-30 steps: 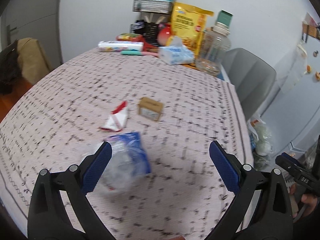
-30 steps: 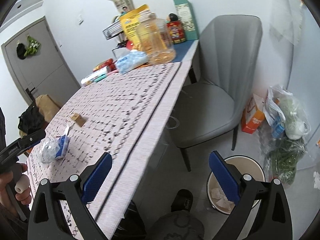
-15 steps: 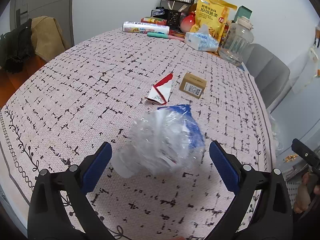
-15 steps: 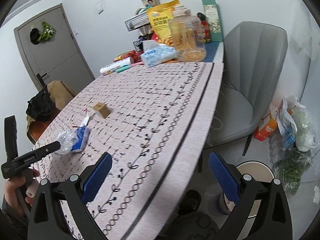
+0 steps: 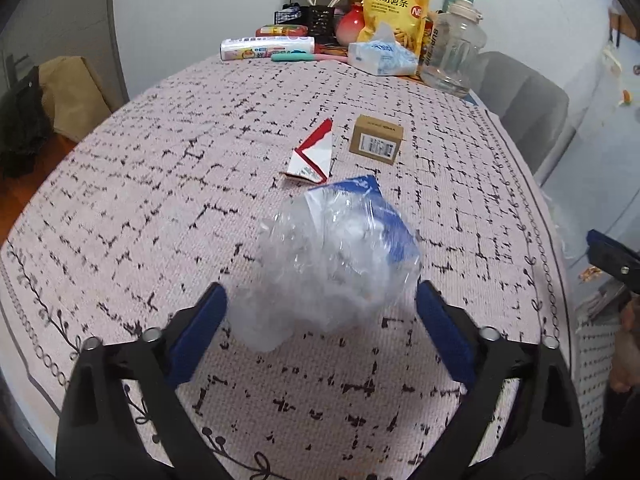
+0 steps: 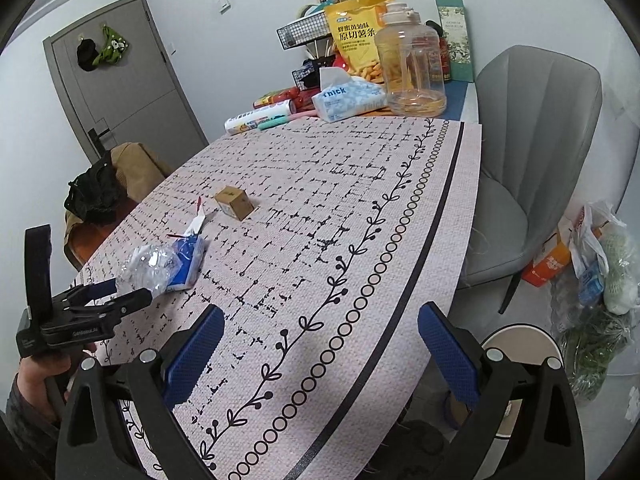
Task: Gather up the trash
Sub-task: 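Grasp the crumpled clear plastic bag with the left gripper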
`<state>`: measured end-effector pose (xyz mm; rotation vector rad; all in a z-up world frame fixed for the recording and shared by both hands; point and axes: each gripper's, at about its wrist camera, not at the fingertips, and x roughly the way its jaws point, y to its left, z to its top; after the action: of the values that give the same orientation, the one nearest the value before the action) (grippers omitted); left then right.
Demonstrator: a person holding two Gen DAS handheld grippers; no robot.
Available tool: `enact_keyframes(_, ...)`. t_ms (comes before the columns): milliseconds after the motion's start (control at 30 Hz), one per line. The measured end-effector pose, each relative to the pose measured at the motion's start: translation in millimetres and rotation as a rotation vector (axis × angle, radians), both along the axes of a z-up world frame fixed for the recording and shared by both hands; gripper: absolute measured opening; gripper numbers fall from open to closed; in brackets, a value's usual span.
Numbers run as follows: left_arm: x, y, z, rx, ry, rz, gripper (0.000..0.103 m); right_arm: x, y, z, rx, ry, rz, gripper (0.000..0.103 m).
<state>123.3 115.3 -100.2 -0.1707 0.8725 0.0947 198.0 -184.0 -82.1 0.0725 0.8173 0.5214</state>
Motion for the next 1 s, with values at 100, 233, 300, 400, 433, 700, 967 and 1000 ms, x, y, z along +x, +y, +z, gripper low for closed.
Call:
enact_keyframes(100,-4,9,-5,-0.083,0.019,-0.009,0.064,1,4,-3,0.004,0.010,0.005,0.095)
enact_keyframes(233,-11,11,-6,-0.093,0.009,-0.015,0.064,0,12,-6,0.005,0.013,0.021,0.095)
enact_keyframes(300,-13,10,-7,-0.085,0.006,-0.017,0.064,0,15,-8,0.004,0.018,0.027,0.095)
enact_keyframes(400,-14,9,-7,-0.077,0.000,-0.032,0.065,-1,19,-8,0.001,0.018,0.035,0.095)
enact_keyframes(433,-14,8,-6,-0.074,-0.004,-0.039,0.065,-1,20,-8,0.000,0.018,0.037,0.095)
enact_keyframes(700,-18,6,4,-0.019,-0.020,-0.114,0.077,2,18,-11,-0.003,0.026,0.029,0.095)
enact_keyframes(967,-9,12,-3,0.000,0.020,-0.133,0.054,2,21,-12,0.000,0.031,0.034,0.095)
enact_keyframes(1000,-6,11,-5,0.000,0.017,-0.133,0.049,2,22,-12,0.001,0.030,0.036,0.095)
